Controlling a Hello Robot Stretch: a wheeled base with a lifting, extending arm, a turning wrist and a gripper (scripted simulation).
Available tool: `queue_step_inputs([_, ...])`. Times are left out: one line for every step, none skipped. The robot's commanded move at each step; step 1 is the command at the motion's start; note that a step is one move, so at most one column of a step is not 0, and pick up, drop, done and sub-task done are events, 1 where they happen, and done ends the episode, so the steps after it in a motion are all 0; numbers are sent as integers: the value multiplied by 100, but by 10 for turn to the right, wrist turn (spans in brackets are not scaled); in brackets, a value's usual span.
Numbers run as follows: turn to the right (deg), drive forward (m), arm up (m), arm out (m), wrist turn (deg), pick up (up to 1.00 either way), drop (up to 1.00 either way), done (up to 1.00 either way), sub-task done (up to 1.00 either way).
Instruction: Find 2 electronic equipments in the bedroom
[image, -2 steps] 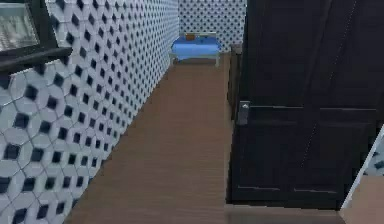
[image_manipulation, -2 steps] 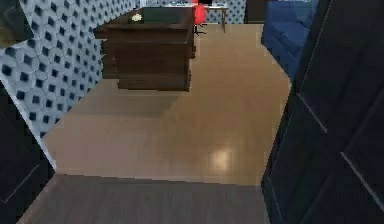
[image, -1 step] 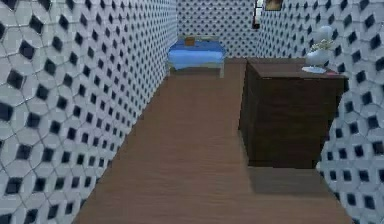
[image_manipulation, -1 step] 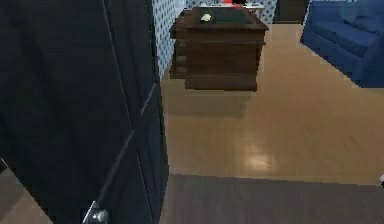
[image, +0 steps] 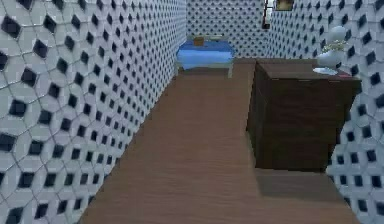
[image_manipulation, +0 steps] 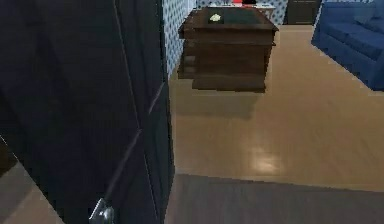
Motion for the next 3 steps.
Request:
queue_step_inputs([-150, 0, 0, 0, 0, 0, 0, 0, 0])
queue_step_inputs([0, 50, 0, 0, 0, 0, 0, 0, 0])
queue_step_inputs([450, 0, 0, 0, 0, 0, 0, 0, 0])
